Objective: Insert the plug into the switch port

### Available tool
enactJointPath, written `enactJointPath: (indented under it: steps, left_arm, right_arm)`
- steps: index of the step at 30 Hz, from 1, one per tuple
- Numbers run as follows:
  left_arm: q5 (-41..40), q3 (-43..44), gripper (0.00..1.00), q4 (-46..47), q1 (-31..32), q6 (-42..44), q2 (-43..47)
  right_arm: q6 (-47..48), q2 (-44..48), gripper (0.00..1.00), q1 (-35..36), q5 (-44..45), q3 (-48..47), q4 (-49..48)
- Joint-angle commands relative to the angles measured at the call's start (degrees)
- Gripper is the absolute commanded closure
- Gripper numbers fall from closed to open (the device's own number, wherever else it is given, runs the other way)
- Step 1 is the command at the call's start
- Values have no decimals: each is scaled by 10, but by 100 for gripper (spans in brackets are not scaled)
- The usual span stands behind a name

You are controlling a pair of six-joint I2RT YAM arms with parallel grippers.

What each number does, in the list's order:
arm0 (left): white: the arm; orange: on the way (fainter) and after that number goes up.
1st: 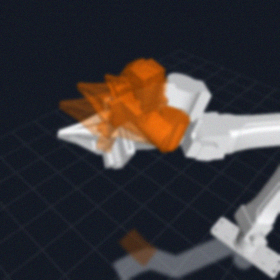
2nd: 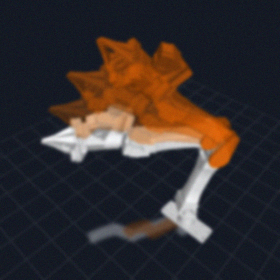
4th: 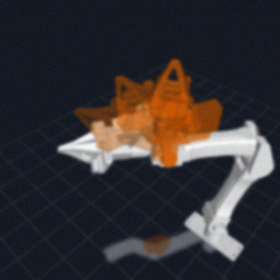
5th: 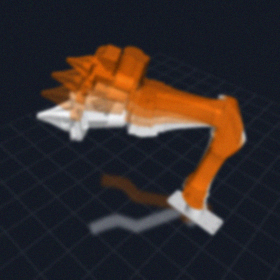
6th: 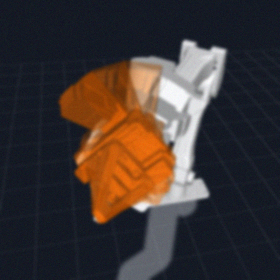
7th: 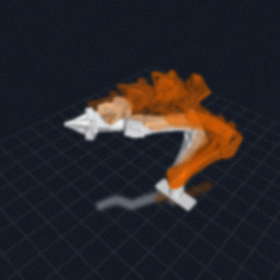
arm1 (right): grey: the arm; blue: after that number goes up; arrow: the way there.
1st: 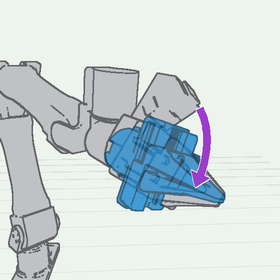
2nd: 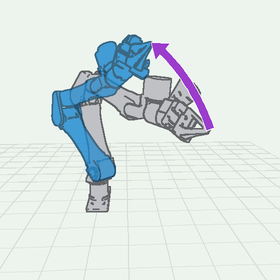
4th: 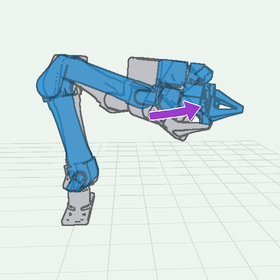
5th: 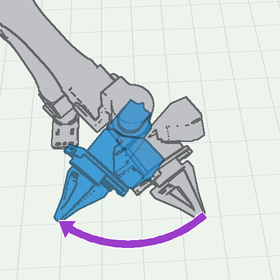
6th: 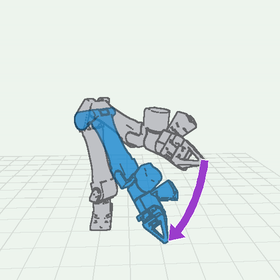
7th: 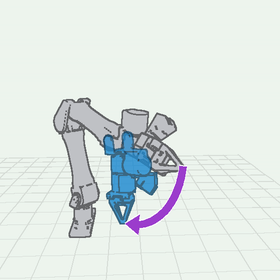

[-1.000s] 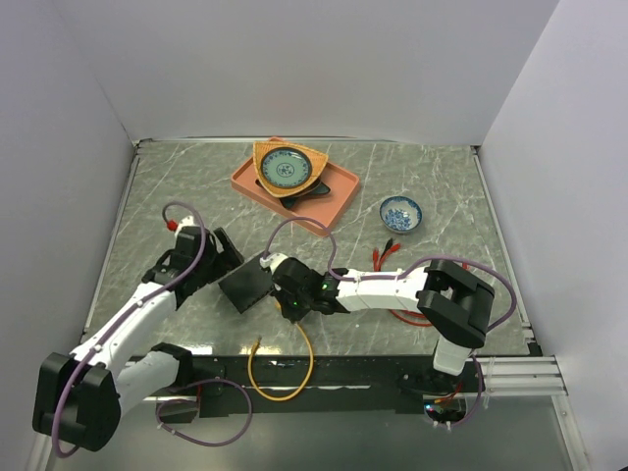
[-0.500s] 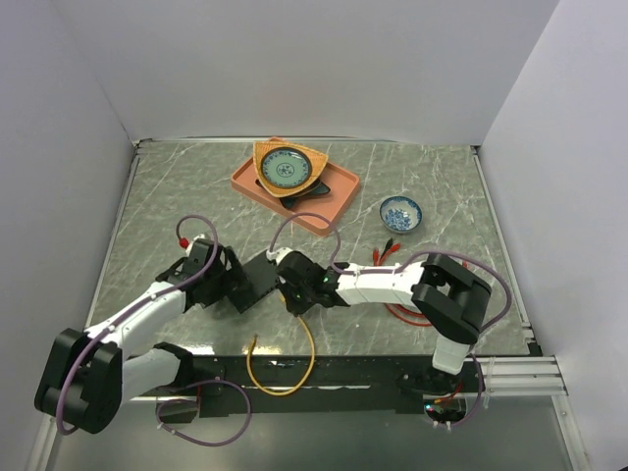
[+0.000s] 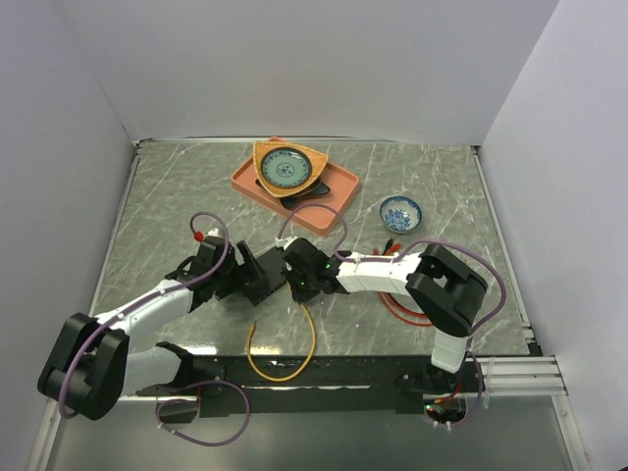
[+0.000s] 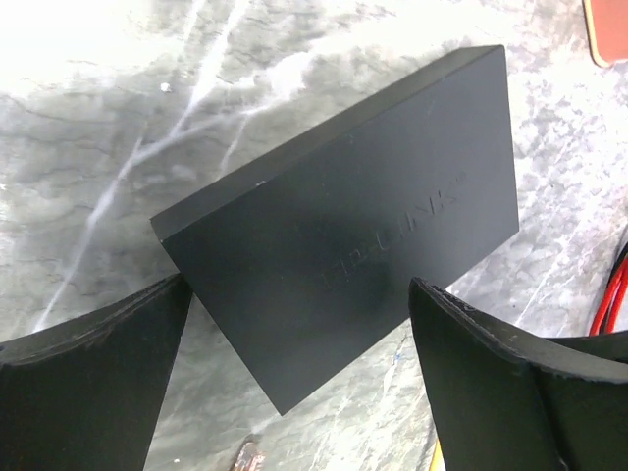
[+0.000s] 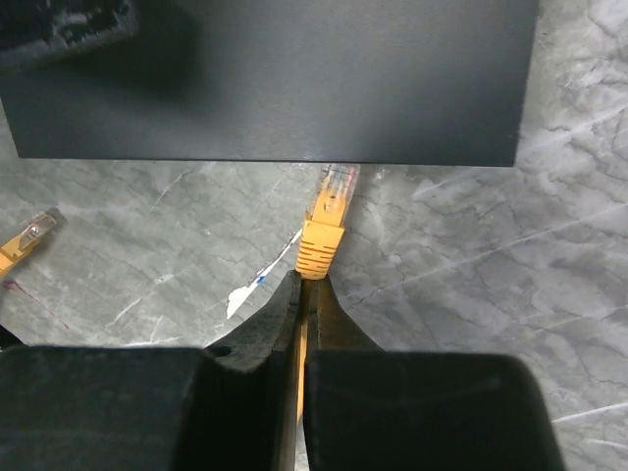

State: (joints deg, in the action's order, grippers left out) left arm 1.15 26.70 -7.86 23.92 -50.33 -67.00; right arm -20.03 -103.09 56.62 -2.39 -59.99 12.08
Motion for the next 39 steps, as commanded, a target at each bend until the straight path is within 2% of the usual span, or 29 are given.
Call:
enactJointPath:
  steps: [1,8,11,14,19,25,30,39]
  left_arm:
    - [6,13,1,-12,17,-14,5]
    - [-142,103,1,-158,17,27,54]
    - [-180,145,2,-175,17,50,42]
    - [-185,175,4,-169,15,77,25]
    - [-105,187,5,-98,-14,131,-27]
    - [11,154,14,-8,-41,182,-73]
    - [45,109,18,34,-48,189,-65]
    - [92,78,28,74,-51,178,-106]
  right_arm:
    - [10,16,100,1,0,-9,4]
    - [17,57,100,2,6,22,1]
    - [21,75,100,4,3,41,-11]
    - [28,85,100,13,4,49,-14]
    - [41,89,100,37,21,43,-6]
    - [40,99,100,55,10,50,-27]
    - [33,97,100,61,-7,54,-64]
    - [35,50,100,75,-4,9,-47]
